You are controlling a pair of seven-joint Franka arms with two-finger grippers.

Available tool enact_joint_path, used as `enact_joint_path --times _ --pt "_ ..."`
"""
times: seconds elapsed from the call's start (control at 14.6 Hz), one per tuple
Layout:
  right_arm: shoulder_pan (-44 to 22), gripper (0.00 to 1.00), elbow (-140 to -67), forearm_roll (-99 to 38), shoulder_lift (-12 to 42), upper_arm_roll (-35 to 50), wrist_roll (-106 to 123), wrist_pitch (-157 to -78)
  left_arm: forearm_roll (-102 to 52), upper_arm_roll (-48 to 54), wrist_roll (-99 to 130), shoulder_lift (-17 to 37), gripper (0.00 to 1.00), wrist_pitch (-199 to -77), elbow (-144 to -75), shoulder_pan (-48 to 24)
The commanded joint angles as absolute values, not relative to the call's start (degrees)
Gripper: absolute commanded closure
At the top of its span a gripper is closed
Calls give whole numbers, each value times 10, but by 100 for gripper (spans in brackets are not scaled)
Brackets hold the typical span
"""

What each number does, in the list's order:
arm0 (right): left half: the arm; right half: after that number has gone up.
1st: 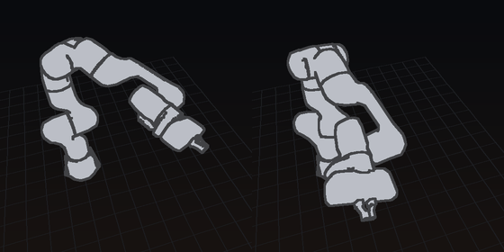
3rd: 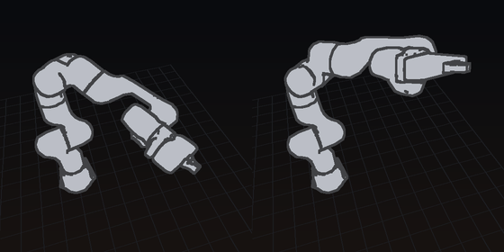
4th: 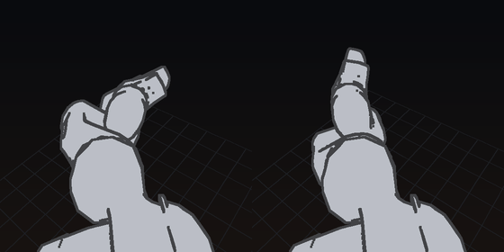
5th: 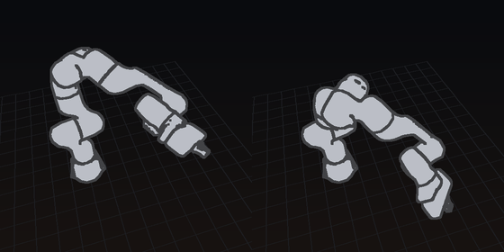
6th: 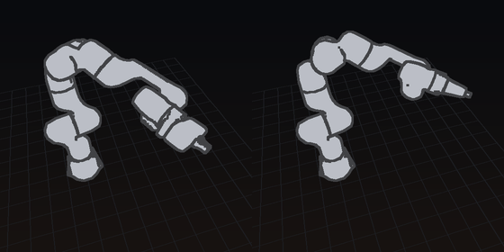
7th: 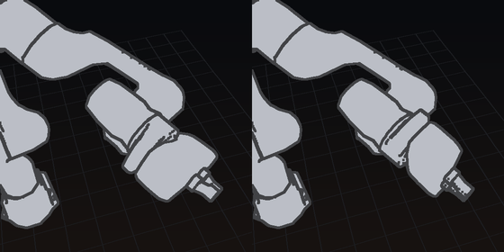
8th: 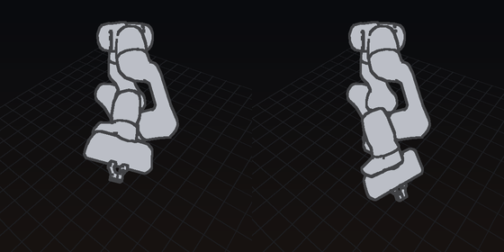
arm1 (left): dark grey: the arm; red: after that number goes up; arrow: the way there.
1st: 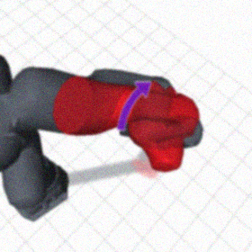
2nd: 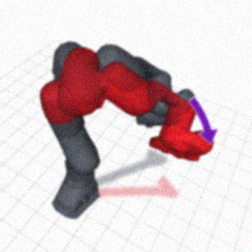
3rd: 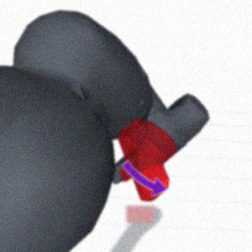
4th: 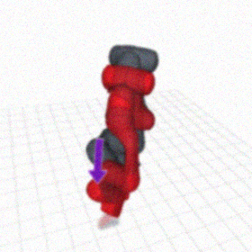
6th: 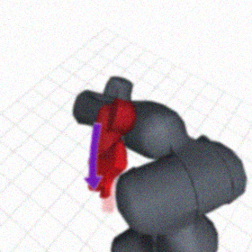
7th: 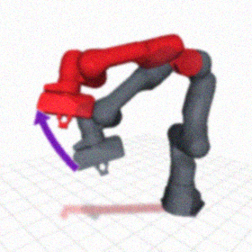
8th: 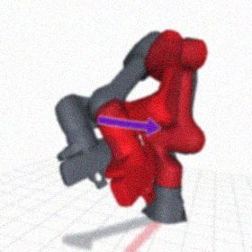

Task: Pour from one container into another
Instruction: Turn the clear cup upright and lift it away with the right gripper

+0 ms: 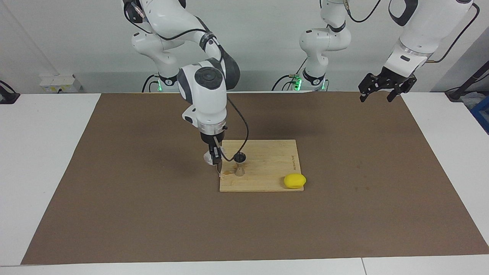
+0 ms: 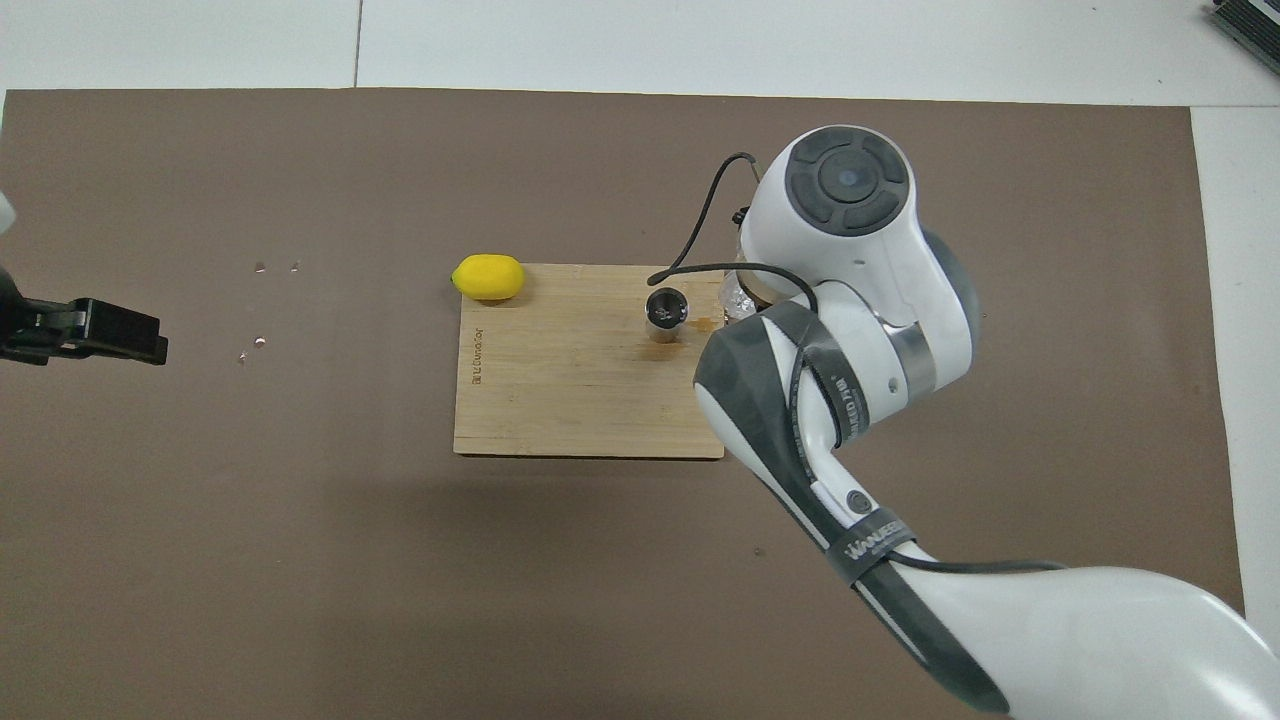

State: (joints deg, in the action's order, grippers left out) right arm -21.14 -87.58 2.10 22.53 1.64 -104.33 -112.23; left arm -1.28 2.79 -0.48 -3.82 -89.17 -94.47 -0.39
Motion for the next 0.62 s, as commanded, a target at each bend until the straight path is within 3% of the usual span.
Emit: enact_joint_path --times 0.0,0.55 --pt "-167 100 -897 -39 223 23 -1010 -1125 -2 33 -6 -50 0 -887 -954 1" --pt "-19 100 -1021 -265 188 23 -805 -1172 -3 33 -6 -50 0 -886 -954 1"
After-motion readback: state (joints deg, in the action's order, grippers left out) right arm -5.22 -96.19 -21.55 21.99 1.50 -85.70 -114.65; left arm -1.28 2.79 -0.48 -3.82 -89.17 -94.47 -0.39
